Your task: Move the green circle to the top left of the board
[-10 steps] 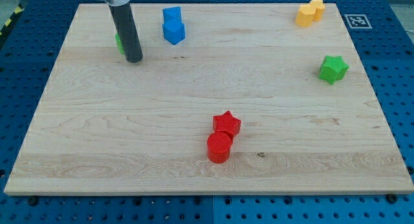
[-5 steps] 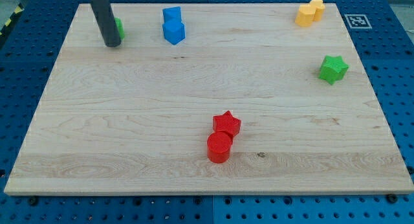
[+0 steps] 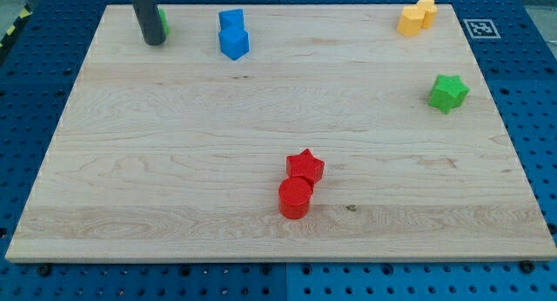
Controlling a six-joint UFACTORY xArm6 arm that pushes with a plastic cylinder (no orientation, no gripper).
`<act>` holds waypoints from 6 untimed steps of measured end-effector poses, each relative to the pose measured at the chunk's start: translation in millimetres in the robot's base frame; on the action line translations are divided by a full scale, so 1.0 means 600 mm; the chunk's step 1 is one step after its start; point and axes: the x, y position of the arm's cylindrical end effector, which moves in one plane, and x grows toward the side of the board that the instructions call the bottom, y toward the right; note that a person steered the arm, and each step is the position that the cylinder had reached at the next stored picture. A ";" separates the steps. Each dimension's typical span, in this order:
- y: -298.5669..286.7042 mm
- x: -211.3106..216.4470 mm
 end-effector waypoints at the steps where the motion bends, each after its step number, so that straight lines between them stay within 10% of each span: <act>1: 0.000 0.000; 6: -0.001 -0.024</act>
